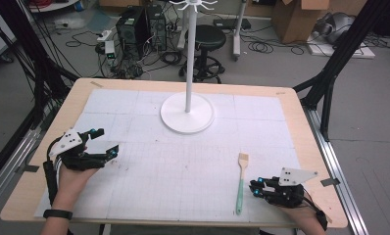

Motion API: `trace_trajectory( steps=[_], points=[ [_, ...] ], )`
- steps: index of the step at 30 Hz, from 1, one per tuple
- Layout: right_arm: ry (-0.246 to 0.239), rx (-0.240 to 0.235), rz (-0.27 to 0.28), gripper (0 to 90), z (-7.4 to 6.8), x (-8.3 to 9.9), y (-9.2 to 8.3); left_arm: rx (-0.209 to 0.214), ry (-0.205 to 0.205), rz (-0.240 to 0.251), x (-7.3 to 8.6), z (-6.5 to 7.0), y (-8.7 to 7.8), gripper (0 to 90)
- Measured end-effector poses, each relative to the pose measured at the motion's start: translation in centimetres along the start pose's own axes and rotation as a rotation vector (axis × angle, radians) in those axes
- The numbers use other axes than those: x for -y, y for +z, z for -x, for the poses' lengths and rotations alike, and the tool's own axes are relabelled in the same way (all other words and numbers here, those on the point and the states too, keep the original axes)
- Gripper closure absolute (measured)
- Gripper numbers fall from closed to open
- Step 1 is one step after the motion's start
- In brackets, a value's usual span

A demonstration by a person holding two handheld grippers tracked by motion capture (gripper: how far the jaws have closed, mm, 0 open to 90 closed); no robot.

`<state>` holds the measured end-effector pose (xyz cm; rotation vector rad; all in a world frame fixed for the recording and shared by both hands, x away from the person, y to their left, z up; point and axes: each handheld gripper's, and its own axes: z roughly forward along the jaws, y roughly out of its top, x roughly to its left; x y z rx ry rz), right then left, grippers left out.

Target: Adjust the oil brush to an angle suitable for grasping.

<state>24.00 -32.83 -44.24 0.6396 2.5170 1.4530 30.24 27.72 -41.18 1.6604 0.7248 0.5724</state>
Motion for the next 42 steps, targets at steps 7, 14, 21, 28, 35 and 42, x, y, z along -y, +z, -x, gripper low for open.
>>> trace_trajectory(
  steps=[7, 14, 21, 28, 35, 42],
  points=[
    [-0.027, -0.04, -0.064, 88.0, -0.9, 0.1, 0.8, 0.0, 0.0, 0.0, 0.0, 0.0, 0.0, 15.1],
    [-0.031, -0.058, -0.092, 89.8, -1.0, 0.0, 1.2, -0.002, -0.001, -0.001, 0.0, 0.0, 0.0, 15.2],
    [-0.06, -0.07, -0.144, 89.9, -1.4, -0.3, 2.0, 0.0, 0.0, -0.003, 0.0, 0.0, 0.0, 15.2],
    [-0.073, -0.074, -0.161, 89.9, -1.9, -1.0, 3.2, 0.001, -0.002, -0.004, 0.0, 0.1, 0.1, 15.2],
    [-0.077, -0.073, -0.189, 90.0, -2.1, -2.7, 5.5, 0.003, -0.001, -0.004, 0.0, 0.0, 0.1, 15.2],
    [-0.064, -0.068, -0.194, 90.0, -2.0, -3.9, 7.3, 0.003, -0.001, -0.001, 0.0, 0.0, 0.1, 15.2]
  ],
)
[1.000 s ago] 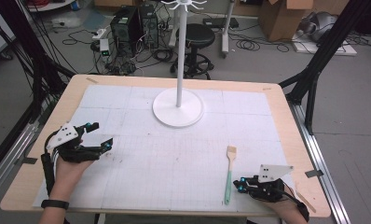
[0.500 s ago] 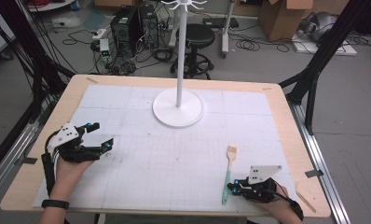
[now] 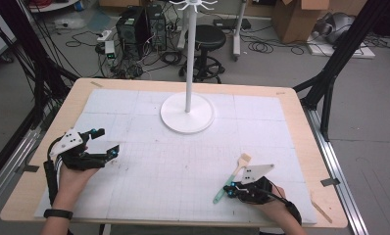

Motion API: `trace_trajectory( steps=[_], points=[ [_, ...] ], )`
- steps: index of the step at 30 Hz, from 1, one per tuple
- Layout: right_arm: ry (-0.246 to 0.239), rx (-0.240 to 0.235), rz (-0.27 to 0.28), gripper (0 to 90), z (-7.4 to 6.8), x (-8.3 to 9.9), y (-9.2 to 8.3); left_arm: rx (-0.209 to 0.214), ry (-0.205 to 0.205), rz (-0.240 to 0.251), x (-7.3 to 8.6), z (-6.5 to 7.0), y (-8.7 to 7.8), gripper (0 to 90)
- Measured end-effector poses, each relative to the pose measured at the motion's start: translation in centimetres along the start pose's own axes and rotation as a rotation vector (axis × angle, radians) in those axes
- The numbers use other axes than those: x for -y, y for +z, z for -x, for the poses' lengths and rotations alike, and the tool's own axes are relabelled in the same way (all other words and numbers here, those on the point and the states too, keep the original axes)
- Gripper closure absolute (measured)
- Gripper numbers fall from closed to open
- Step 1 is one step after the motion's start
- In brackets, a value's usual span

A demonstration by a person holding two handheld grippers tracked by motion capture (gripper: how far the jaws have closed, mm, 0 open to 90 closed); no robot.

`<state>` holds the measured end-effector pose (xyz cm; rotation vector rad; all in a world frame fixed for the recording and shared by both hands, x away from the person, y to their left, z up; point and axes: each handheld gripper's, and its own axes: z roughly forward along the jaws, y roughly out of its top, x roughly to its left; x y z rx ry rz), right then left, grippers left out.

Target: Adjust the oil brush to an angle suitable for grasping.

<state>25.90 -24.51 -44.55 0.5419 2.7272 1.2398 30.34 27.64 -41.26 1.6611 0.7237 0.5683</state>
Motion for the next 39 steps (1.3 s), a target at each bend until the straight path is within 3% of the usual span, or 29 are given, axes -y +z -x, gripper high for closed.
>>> trace_trajectory(
  steps=[21, 39],
  points=[
    [0.029, 0.049, -0.012, 90.0, 1.0, -3.9, 4.0, 0.001, -0.003, 0.004, 0.0, 0.0, 0.1, 15.2],
    [0.053, 0.11, 0.01, 90.0, 2.6, -5.6, 6.1, 0.006, 0.001, 0.004, 0.0, -0.1, 0.1, 15.2]
  ],
)
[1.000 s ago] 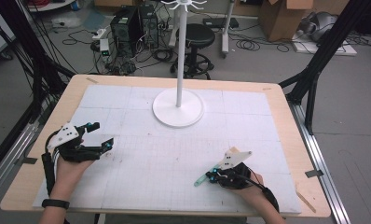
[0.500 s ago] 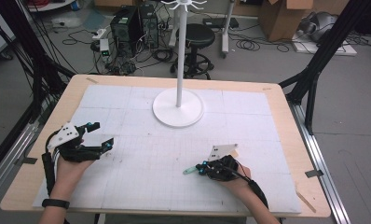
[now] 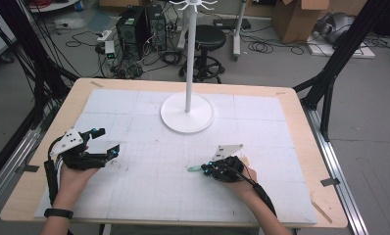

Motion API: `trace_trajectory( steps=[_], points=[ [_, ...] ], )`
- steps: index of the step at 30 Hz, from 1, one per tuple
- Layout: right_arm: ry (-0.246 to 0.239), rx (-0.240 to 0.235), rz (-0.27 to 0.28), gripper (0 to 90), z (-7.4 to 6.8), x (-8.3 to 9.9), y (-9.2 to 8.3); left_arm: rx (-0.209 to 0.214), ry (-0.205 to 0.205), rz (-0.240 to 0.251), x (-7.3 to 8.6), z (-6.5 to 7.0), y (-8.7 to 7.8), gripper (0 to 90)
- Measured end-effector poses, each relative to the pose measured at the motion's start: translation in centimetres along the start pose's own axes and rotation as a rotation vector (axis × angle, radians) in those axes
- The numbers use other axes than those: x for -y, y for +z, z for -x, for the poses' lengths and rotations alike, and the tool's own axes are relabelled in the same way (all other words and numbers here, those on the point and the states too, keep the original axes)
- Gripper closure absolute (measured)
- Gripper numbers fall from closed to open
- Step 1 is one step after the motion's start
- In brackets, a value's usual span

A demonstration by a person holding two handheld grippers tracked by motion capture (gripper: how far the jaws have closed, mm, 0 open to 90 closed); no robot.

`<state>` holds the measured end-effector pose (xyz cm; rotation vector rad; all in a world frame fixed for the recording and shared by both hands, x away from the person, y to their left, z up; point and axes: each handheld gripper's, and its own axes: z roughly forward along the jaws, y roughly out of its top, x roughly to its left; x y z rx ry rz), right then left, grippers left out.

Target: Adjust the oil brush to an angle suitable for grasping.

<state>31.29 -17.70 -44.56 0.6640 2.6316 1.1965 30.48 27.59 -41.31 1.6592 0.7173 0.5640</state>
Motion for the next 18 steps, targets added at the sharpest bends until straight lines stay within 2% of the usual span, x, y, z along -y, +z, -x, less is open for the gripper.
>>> trace_trajectory(
  steps=[7, 14, 18],
  points=[
    [0.009, 0.032, 0.003, 90.0, 0.64, -0.45, 0.56, 0.001, 0.001, 0.001, -0.01, 0.05, 0.03, 15.2],
    [0.004, 0.035, 0.005, 89.8, 0.71, -0.44, 0.47, 0.003, 0.002, 0.001, -0.01, 0.05, 0.04, 15.2],
    [0.001, 0.004, 0.044, 86.1, 0.89, -0.56, -0.16, 0.002, 0.001, 0.0, -0.01, 0.03, 0.01, 15.2]
  ],
)
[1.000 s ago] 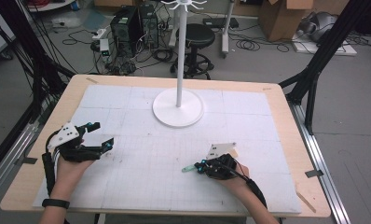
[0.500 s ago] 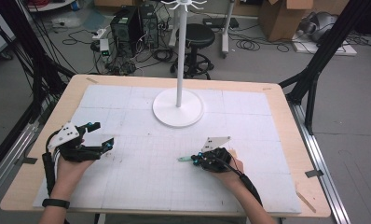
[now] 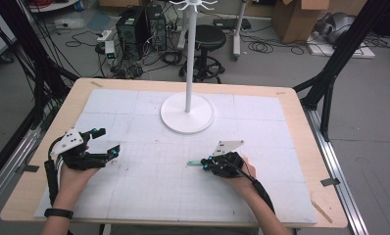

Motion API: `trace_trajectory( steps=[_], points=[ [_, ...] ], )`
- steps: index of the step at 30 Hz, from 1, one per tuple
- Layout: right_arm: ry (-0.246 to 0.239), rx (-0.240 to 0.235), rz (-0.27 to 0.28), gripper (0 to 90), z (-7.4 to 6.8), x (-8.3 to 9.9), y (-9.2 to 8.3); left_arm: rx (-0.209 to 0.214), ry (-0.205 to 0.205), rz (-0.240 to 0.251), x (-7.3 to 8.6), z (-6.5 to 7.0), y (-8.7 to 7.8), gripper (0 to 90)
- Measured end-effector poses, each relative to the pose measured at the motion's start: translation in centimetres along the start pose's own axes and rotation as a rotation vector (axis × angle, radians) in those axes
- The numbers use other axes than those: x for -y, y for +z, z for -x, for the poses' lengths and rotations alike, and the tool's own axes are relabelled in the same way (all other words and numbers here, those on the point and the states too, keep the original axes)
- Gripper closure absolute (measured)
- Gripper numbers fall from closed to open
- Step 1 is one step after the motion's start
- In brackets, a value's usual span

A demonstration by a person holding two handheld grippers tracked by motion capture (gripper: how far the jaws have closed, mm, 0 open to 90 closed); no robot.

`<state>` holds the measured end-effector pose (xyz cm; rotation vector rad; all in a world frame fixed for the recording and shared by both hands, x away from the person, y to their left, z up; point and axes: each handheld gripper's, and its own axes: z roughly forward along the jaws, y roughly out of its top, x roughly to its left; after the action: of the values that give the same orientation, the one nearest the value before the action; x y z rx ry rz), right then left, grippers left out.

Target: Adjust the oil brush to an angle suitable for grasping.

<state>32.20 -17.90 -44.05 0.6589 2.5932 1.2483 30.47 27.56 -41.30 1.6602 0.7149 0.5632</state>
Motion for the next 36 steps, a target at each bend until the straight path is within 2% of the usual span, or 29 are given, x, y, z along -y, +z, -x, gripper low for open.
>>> trace_trajectory(
  steps=[3, 6, 8, 15, 18, 30, 36],
  points=[
    [-0.01, -0.019, 0.015, 79.5, 0.1, -0.1, -0.6, -0.001, 0.001, 0.001, 0.0, 0.0, 0.0, 15.2],
    [-0.014, -0.023, 0.024, 77.0, 0.2, -0.2, -1.1, -0.002, 0.001, 0.001, 0.0, 0.0, 0.0, 15.2],
    [-0.011, -0.031, 0.049, 72.4, 0.5, -0.2, -1.7, -0.002, 0.001, 0.0, 0.0, 0.0, 0.0, 15.2],
    [0.014, -0.021, 0.124, 47.4, 2.0, 0.5, -4.7, 0.0, 0.001, -0.008, 0.0, 0.1, 0.0, 15.2],
    [0.018, -0.013, 0.138, 39.6, 2.7, 0.9, -5.6, 0.0, 0.004, -0.008, 0.0, 0.1, 0.1, 15.2],
    [0.034, -0.006, 0.159, 29.9, 5.1, 2.1, -7.9, 0.003, 0.004, -0.009, 0.0, 0.0, 0.0, 15.2],
    [0.059, 0.036, 0.173, 25.1, 5.9, 2.9, -9.0, 0.0, 0.004, -0.007, 0.1, -0.1, 0.0, 15.2]
  ],
)
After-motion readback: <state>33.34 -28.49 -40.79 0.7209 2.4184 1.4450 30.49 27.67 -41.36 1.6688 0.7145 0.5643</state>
